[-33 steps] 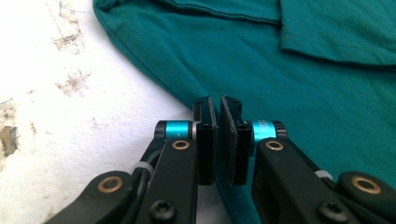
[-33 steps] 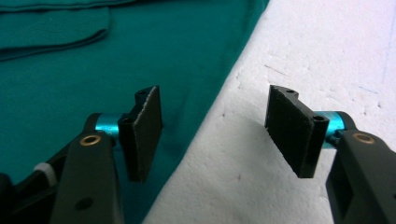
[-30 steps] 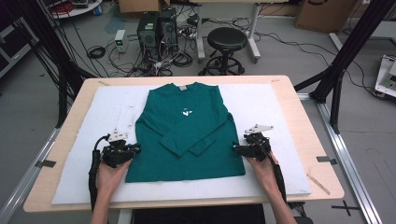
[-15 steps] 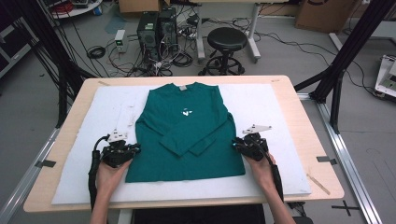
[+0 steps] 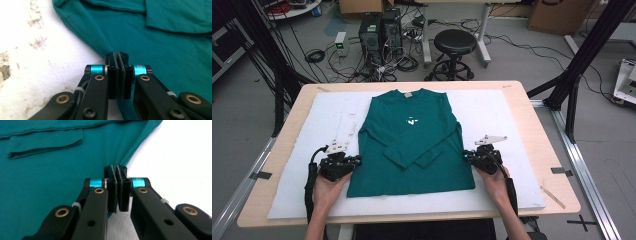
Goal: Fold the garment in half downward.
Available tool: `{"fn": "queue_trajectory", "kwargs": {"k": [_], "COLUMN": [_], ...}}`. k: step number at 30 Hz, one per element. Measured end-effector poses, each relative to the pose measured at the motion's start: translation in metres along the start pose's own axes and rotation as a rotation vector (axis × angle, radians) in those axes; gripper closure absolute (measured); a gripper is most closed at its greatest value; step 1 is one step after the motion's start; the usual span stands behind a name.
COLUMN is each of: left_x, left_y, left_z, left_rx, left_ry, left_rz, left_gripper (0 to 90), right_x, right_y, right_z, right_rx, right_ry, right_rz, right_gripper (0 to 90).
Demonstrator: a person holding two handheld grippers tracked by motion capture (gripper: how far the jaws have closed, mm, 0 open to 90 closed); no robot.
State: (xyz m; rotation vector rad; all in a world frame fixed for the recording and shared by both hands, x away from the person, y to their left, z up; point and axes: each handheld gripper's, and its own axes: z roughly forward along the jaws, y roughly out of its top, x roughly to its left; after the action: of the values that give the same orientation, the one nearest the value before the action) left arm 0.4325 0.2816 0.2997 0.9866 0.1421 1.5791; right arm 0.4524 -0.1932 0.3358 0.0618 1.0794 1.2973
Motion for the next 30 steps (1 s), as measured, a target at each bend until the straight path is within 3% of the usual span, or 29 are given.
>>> {"fn": "queue_trajectory", "kwargs": {"k": [9, 22, 28, 30], "left_x": [-0.014, -0.036, -0.038, -0.036], "left_y": [-0.017, -0.039, -0.045, -0.043], "left_z": [-0.013, -0.035, -0.041, -0.04], "left_rx": [0.001, 0.016, 0.018, 0.017], "left_ry": [-0.03, -0.066, -0.091, -0.102], "left_rz": [0.023, 0.047, 0.039, 0.029], "left_gripper": [86.9, 86.9, 86.6, 81.6], "right_x": [0.001, 0.018, 0.023, 0.023], "right_y": [-0.018, -0.048, -0.058, -0.058], "right_z": [-0.017, -0.045, -0.053, -0.052], "right_rx": [-0.008, 0.009, 0.005, 0.007], "right_ry": [0.054, 0.098, 0.113, 0.12], "right_rz": [0.002, -0.039, -0.05, -0.037], "right_gripper": [89.0, 88.9, 88.2, 82.1]}}
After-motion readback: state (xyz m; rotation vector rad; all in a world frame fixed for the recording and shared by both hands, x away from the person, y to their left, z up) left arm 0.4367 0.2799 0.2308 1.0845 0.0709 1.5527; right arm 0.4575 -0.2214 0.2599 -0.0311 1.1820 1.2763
